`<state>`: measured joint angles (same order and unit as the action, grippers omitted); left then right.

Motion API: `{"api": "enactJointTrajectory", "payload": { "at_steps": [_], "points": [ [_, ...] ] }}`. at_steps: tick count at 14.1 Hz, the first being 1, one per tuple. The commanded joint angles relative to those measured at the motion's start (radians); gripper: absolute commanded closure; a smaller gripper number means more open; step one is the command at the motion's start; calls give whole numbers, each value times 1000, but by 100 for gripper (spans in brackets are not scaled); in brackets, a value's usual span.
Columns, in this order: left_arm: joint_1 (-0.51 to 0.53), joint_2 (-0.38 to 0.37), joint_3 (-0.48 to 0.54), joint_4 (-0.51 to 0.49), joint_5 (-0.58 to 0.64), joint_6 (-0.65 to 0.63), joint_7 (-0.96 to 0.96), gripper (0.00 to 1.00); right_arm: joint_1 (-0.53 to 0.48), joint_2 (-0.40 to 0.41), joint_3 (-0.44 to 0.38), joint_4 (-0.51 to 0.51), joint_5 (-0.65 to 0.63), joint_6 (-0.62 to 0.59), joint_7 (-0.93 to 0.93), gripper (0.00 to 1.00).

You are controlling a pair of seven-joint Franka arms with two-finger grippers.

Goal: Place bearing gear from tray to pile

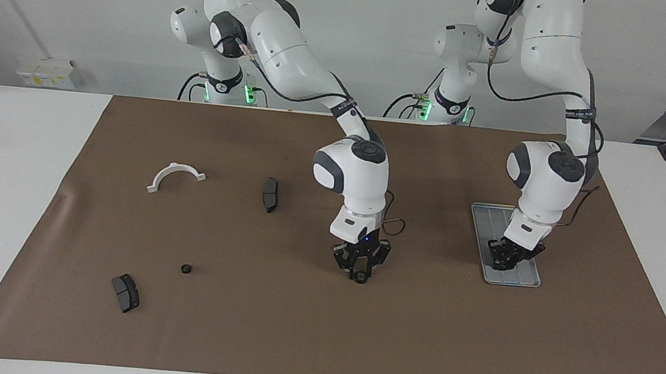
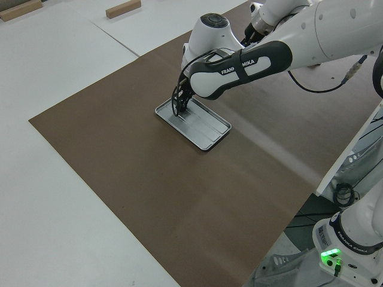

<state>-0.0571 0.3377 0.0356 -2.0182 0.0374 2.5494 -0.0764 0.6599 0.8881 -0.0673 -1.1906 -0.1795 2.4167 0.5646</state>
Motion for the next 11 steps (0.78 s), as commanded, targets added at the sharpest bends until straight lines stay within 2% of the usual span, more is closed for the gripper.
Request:
{"api": "enactJointTrajectory", "payload": {
  "at_steps": [1, 3, 5, 7, 9, 11],
  "points": [
    [-3, -45, -2, 25, -11, -60, 18, 100, -2, 26, -2, 28, -24, 21, 40, 100],
    [-36, -37, -6, 123, -5, -148, 20, 100, -12, 11, -5, 28, -23, -4, 37, 100],
    [-79, -29, -5, 154, 9, -135, 15, 100, -26, -44, -5, 26, -23, -82, 28, 100],
    [-156, 6, -2, 191, 96, -117, -6, 100, -55, -125, -5, -13, -18, -125, 27, 100],
    [-220, 70, -2, 275, 105, -110, -116, 100, -129, -278, -2, -178, -12, -140, -24, 100],
    [-289, 109, 0, 308, 104, -98, -169, 100, -212, -462, 3, -388, 20, -142, -170, 100]
  ]
}}
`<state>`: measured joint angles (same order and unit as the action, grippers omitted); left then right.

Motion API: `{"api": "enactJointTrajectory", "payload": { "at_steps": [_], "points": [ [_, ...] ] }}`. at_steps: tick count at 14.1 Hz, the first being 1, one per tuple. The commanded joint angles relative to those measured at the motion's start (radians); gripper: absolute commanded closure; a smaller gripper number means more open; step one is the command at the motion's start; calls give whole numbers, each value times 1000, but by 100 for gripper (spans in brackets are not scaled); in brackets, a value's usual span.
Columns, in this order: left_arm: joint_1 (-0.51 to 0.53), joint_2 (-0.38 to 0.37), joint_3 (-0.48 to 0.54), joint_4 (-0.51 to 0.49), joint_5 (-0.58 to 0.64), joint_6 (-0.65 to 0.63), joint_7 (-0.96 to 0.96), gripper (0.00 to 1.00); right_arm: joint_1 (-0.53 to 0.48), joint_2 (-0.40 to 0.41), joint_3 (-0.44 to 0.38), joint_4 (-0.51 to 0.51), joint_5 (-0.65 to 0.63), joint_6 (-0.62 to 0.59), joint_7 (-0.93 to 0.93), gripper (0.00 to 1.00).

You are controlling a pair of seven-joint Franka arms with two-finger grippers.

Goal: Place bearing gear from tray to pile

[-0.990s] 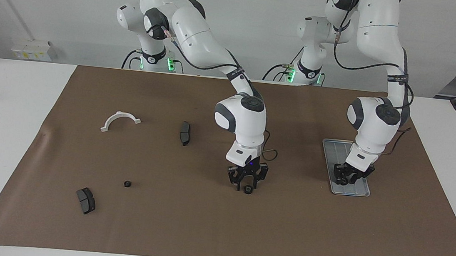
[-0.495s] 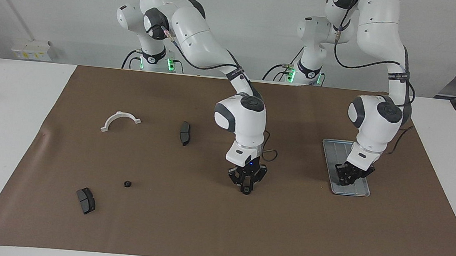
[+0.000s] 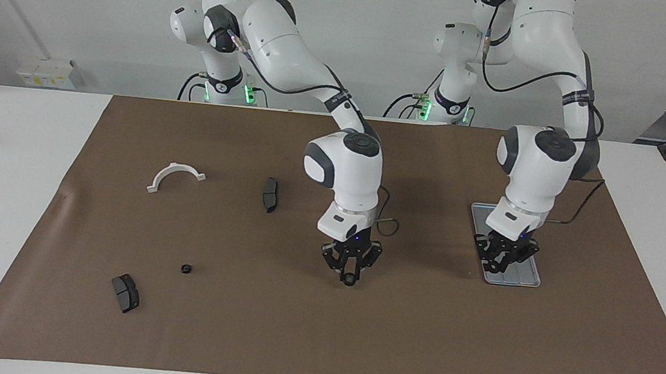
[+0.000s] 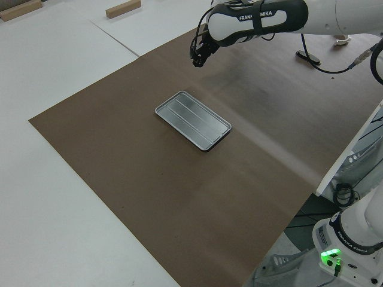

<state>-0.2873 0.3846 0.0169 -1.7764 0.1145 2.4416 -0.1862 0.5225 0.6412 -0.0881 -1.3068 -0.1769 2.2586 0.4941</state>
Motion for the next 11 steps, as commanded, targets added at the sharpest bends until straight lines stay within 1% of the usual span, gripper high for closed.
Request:
{"api": "enactJointTrajectory", "payload": {
  "at_steps": [1, 2, 3, 4, 5, 7, 9, 11],
  "points": [
    [-85, 71, 18, 74, 27, 10, -88, 100, -109, -280, 24, -345, 49, 12, -167, 100],
    [-102, 91, 17, 93, 25, 20, -108, 100, -151, -332, 24, -406, 68, 6, -242, 100],
    [-136, 123, 17, 119, 21, 31, -128, 100, -204, -365, 24, -445, 77, -14, -325, 100],
    [-159, 158, 14, 152, 14, 55, -153, 100, -263, -380, 24, -465, 82, -40, -415, 100],
    [-161, 165, 11, 156, 5, 89, -165, 100, -309, -385, 24, -479, 106, -53, -495, 100],
    [-164, 169, 9, 153, -41, 141, -161, 100, -384, -411, 24, -564, 158, -10, -619, 100],
    [-193, 172, 8, 146, -52, 191, -154, 100, -433, -428, 24, -652, 168, 51, -676, 100],
    [-210, 184, 8, 134, -52, 209, -151, 100, -464, -416, 24, -681, 169, 96, -730, 100]
  ]
}}
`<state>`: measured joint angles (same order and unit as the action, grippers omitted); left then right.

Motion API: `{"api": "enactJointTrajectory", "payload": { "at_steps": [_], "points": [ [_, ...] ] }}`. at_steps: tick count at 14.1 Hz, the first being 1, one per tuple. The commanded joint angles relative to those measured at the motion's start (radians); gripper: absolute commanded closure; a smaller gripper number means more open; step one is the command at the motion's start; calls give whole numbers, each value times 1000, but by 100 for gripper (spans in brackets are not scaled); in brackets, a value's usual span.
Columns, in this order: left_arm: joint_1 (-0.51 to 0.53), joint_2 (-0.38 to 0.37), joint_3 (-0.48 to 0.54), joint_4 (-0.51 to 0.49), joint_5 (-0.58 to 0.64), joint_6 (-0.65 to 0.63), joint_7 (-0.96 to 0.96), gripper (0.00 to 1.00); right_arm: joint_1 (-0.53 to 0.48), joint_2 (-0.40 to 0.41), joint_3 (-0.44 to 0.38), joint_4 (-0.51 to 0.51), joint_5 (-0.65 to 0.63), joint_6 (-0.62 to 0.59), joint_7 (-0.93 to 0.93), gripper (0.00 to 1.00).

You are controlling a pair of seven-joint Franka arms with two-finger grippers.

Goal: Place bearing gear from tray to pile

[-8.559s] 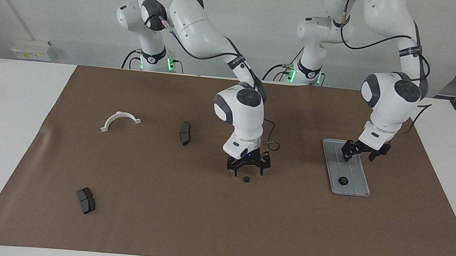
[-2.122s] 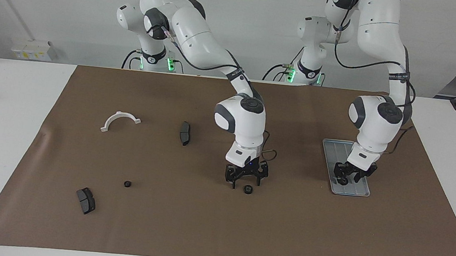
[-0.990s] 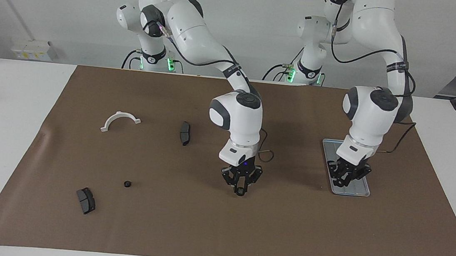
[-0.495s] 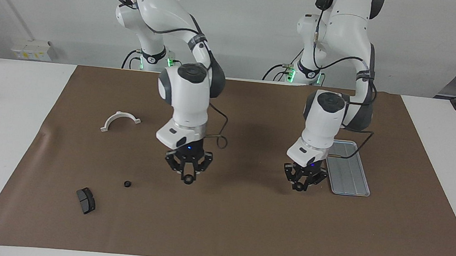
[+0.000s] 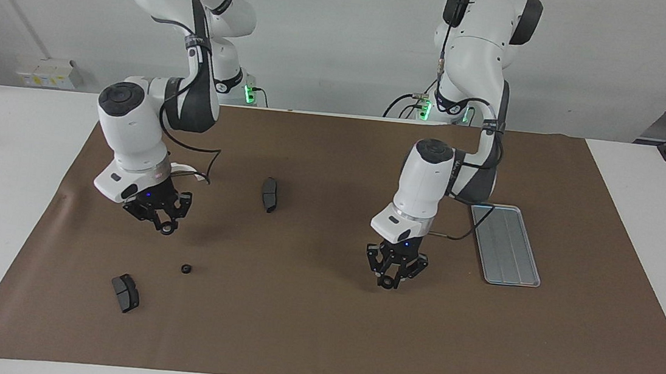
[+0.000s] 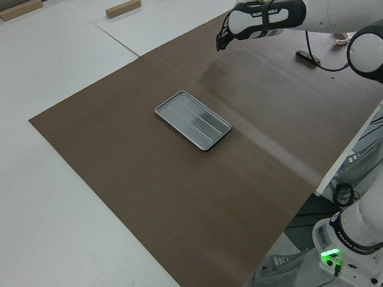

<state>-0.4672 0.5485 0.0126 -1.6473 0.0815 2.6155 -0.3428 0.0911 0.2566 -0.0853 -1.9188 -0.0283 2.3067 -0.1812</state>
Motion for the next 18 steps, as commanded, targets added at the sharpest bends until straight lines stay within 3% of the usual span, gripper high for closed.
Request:
{"api": "enactJointTrajectory", "payload": {
  "at_steps": [1, 2, 3, 5, 6, 9, 10, 11, 12, 13, 16, 18],
  "points": [
    [-37, 21, 12, -12, -19, 64, 7, 98, -53, -17, 21, -71, 21, 53, -78, 100],
    [-39, 21, 12, -34, -20, 81, 7, 94, -69, -5, 21, -72, 21, 71, -95, 100],
    [-45, 18, 12, -45, -19, 92, 8, 76, -76, -2, 21, -92, 22, 100, -102, 100],
    [-44, 18, 13, -26, -19, 109, 7, 9, -76, 10, 21, -127, 22, 163, -101, 96],
    [-42, 18, 15, -14, -17, 106, 4, 0, -77, 13, 21, -128, 22, 166, -100, 88],
    [-35, -2, 18, -17, -12, 62, 2, 0, -77, 42, 21, -123, 22, 175, -90, 79],
    [-30, -40, 23, -28, -12, 2, 2, 0, -76, 46, 21, -123, 28, 200, -87, 69],
    [-22, -92, 26, -57, -12, -88, 10, 0, -76, 55, 21, -123, 33, 212, -87, 43],
    [2, -148, 26, -86, -12, -139, 25, 0, -74, 61, 21, -121, 34, 223, -87, 26],
    [39, -195, 24, -123, -12, -165, 30, 0, -67, 67, 21, -118, 36, 232, -81, 0],
    [106, -349, 24, -221, -12, -294, 41, 0, -51, 46, 27, -71, 36, 180, -23, 0],
    [160, -401, 23, -229, -12, -404, 68, 0, 16, 47, 29, 51, 34, 29, 140, 0]
  ]
}}
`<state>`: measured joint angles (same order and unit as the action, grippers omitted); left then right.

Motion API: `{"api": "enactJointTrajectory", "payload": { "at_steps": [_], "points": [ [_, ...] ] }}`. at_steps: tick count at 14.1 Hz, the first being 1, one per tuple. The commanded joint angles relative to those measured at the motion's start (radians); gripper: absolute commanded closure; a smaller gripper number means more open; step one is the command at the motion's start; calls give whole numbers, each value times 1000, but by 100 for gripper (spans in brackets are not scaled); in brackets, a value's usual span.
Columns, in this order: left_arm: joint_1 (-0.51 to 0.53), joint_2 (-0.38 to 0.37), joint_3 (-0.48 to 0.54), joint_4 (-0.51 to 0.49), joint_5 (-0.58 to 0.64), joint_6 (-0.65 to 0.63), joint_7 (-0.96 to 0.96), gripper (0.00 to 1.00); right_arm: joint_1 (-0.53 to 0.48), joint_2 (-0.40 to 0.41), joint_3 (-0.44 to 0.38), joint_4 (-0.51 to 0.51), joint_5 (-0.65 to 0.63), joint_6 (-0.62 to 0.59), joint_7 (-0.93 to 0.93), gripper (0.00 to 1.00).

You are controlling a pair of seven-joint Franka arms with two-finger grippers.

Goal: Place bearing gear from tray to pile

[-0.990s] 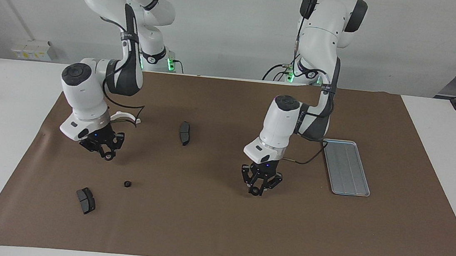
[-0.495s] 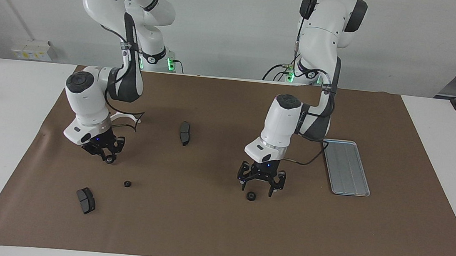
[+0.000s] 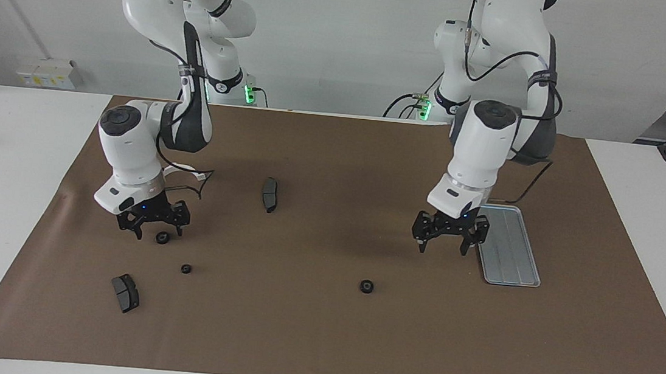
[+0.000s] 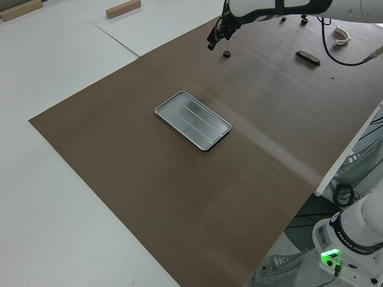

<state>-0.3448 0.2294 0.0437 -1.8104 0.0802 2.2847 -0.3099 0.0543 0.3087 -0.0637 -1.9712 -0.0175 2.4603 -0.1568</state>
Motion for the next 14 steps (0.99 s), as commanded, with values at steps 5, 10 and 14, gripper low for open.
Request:
{"api": "enactJointTrajectory", "payload": {
  "at_steps": [5, 10, 14],
  "points": [
    [173, -195, -8, -66, -19, -289, 283, 0, 266, 90, 7, 365, 21, -233, 422, 0],
    [279, -266, 1, -6, -51, -425, 443, 0, 441, 402, 2, 743, -1, -222, 563, 0],
    [305, -246, 2, 173, -95, -596, 483, 0, 513, 486, -1, 764, -36, -97, 657, 0]
  ]
}}
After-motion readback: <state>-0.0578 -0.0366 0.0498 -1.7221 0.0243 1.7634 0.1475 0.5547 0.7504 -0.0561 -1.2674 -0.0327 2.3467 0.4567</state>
